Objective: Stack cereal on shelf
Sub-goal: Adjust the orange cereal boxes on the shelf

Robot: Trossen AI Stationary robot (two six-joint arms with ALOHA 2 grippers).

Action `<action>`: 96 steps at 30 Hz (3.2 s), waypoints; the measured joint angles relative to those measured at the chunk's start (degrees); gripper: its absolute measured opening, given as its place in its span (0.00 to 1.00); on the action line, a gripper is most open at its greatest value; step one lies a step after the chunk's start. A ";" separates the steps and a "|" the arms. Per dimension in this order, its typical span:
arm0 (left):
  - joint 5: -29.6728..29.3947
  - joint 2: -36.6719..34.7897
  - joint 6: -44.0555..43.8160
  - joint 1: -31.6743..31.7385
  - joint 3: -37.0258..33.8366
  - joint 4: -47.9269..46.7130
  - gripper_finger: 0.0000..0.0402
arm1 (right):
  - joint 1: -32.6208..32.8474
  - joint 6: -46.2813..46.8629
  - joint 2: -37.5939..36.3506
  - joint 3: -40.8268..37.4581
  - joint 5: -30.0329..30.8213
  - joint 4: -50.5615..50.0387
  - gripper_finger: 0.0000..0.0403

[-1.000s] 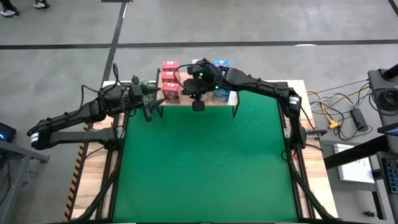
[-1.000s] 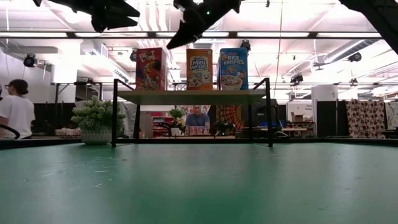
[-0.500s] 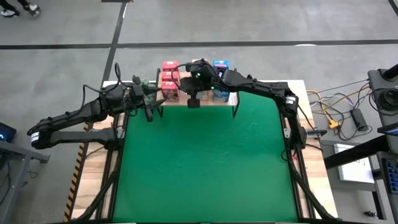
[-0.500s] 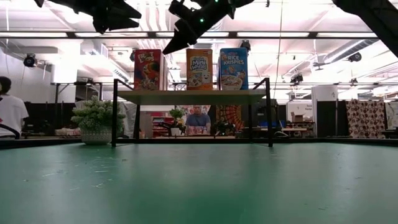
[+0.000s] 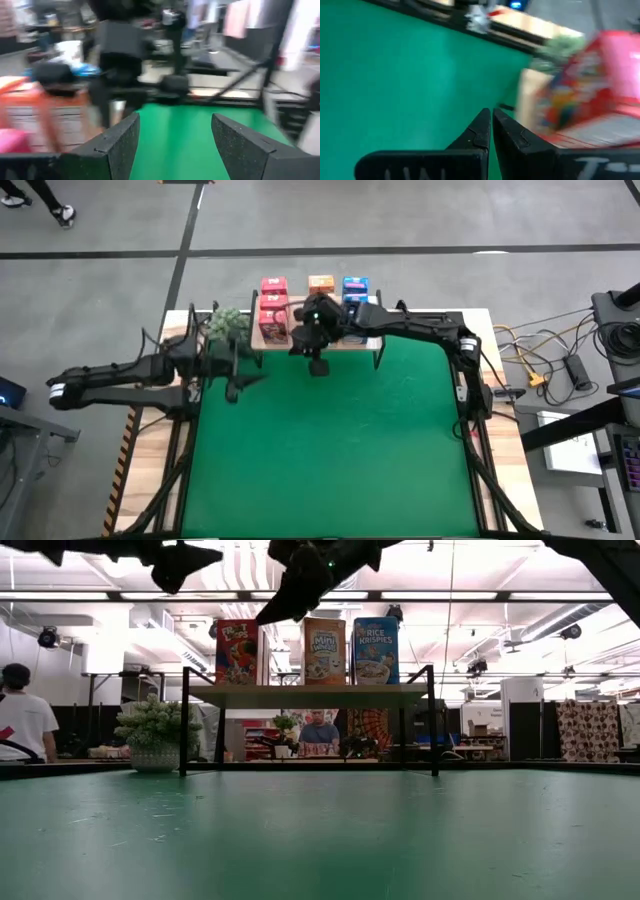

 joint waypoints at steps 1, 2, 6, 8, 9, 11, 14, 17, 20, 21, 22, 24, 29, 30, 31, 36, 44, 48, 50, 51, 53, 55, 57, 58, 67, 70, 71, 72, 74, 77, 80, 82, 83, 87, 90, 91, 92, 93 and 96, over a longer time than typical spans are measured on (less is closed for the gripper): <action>0.30 -0.75 0.00 -1.66 -1.61 1.46 0.57 | 0.61 0.02 0.00 -1.12 -0.29 1.00 0.02; 0.46 -1.53 -0.02 -3.26 -3.24 2.36 0.57 | 1.22 0.15 -0.06 -2.43 -0.30 2.56 0.02; 0.44 -4.13 -0.60 -8.25 -8.65 6.62 0.57 | 3.96 0.28 -0.60 -8.59 -0.35 9.66 0.02; 0.48 -5.12 -0.88 -9.66 -10.60 7.71 0.57 | 5.11 0.36 -1.17 -11.80 -0.39 13.48 0.02; 0.46 -5.65 -1.03 -10.05 -11.44 7.65 0.57 | 5.70 0.68 -1.46 -13.59 -0.49 15.64 0.02; 0.38 -6.73 -1.34 -10.35 -12.82 7.63 0.57 | 6.59 1.74 -2.22 -17.09 -0.86 20.71 0.02; 0.36 -8.46 -1.51 -10.33 -14.48 6.72 0.57 | 7.19 3.21 -3.41 -22.57 -3.15 28.12 0.02; 0.31 -10.06 -1.46 -10.33 -15.74 5.97 0.57 | 7.32 4.80 -4.39 -27.71 -3.82 34.81 0.02; 0.33 -11.97 -1.00 -10.33 -17.55 5.81 0.57 | 7.29 6.11 -5.07 -32.75 -3.91 42.69 0.02; 0.33 -12.64 -0.98 -10.33 -18.26 5.63 0.57 | 7.29 6.44 -5.17 -34.32 -3.93 45.23 0.02; 0.33 -13.27 -0.98 -10.33 -18.93 5.14 0.57 | 7.29 6.84 -5.20 -35.71 -3.93 48.01 0.02; 0.33 -14.52 -1.16 -10.33 -20.18 5.07 0.57 | 7.27 7.90 -5.25 -38.20 -3.93 52.49 0.02; 0.24 -17.62 -1.95 -10.33 -22.44 5.17 0.57 | 7.27 9.34 -5.57 -41.57 -3.96 58.91 0.02; 0.20 -18.08 -1.95 -10.33 -22.60 5.17 0.57 | 7.27 9.12 -5.65 -41.90 -3.95 58.96 0.02; 0.17 -18.51 -1.89 -10.33 -22.65 4.93 0.57 | 7.27 8.77 -5.71 -42.27 -3.99 58.95 0.02; -0.15 -19.80 0.05 -10.29 -22.67 2.90 0.57 | 7.27 8.49 -7.53 -46.36 -5.43 62.92 0.02; -0.65 -20.04 1.53 -10.24 -22.71 2.68 0.45 | 6.97 9.63 -15.82 -60.02 -5.38 76.75 0.02; -0.63 -20.05 1.49 -10.22 -22.75 2.67 0.33 | 7.03 9.46 -20.16 -67.22 -5.42 81.39 0.02; -0.61 -20.03 1.47 -10.21 -22.96 2.75 0.26 | 7.03 9.53 -21.99 -70.51 -5.39 84.30 0.02; -0.63 -19.96 1.47 -10.20 -23.10 2.73 0.22 | 7.01 9.90 -22.91 -72.06 -5.31 85.62 0.02; -0.61 -19.89 1.49 -10.21 -23.33 2.95 0.14 | 7.01 10.59 -24.59 -74.84 -5.24 87.74 0.02; -0.61 -19.89 1.49 -10.22 -23.48 3.46 0.07 | 7.01 10.88 -26.06 -77.43 -5.24 89.71 0.02; -0.60 -19.89 1.49 -10.20 -23.48 4.48 0.02 | 7.01 11.36 -27.45 -79.78 -5.22 91.70 0.02; -0.59 -19.89 1.53 -10.21 -23.48 5.22 0.01 | 7.01 11.74 -28.32 -80.88 -5.20 92.90 0.02; -0.52 -20.11 4.71 -10.13 -23.48 9.40 0.00 | 7.01 13.17 -37.45 -89.59 -5.20 97.86 0.02; -0.56 -20.04 4.79 -9.91 -23.48 10.14 0.00 | 7.01 13.81 -40.56 -91.88 -4.85 98.03 0.02; -0.58 -20.04 4.79 -9.89 -23.48 10.24 0.00 | 7.01 14.09 -41.60 -92.44 -4.78 98.03 0.02; -0.60 -20.07 4.79 -9.89 -23.48 10.36 0.00 | 7.01 14.53 -42.46 -92.88 -4.78 98.10 0.02; -0.63 -20.05 4.70 -9.89 -23.48 10.65 0.00 | 7.01 16.02 -44.15 -93.68 -4.76 98.17 0.02; -0.63 -19.74 4.59 -9.89 -23.48 11.81 0.00 | 7.01 17.27 -46.44 -94.75 -4.75 98.21 0.02; -0.65 -18.96 4.57 -9.89 -23.48 16.54 0.00 | 6.94 21.06 -48.58 -94.94 -2.67 98.28 0.02; -0.67 -17.80 4.40 -9.89 -23.48 22.15 0.00 | 6.87 23.97 -50.14 -93.70 2.60 95.33 0.02; -0.67 -16.87 4.37 -9.89 -23.48 24.59 0.00 | 6.77 24.28 -50.71 -92.48 4.43 92.06 0.02; -3.54 -11.84 4.59 -9.91 -23.48 31.26 0.00 | 6.32 23.61 -51.58 -84.47 7.95 72.44 0.02; -6.64 -8.17 6.11 -9.89 -23.48 34.37 0.00 | 6.25 21.00 -51.54 -77.37 12.78 58.68 0.02; -7.40 -7.12 6.83 -9.89 -23.48 35.19 0.00 | 6.25 20.08 -51.17 -75.10 14.30 54.90 0.02; -8.11 -6.31 7.46 -9.89 -23.48 35.94 0.00 | 6.25 19.75 -50.87 -72.85 15.16 51.70 0.02; -8.76 -5.64 8.03 -9.89 -23.48 36.81 0.00 | 6.22 19.52 -50.68 -70.69 15.72 48.53 0.02; -11.85 -4.28 9.12 -9.89 -23.48 38.42 0.00 | 6.00 18.74 -49.37 -63.89 17.87 40.52 0.02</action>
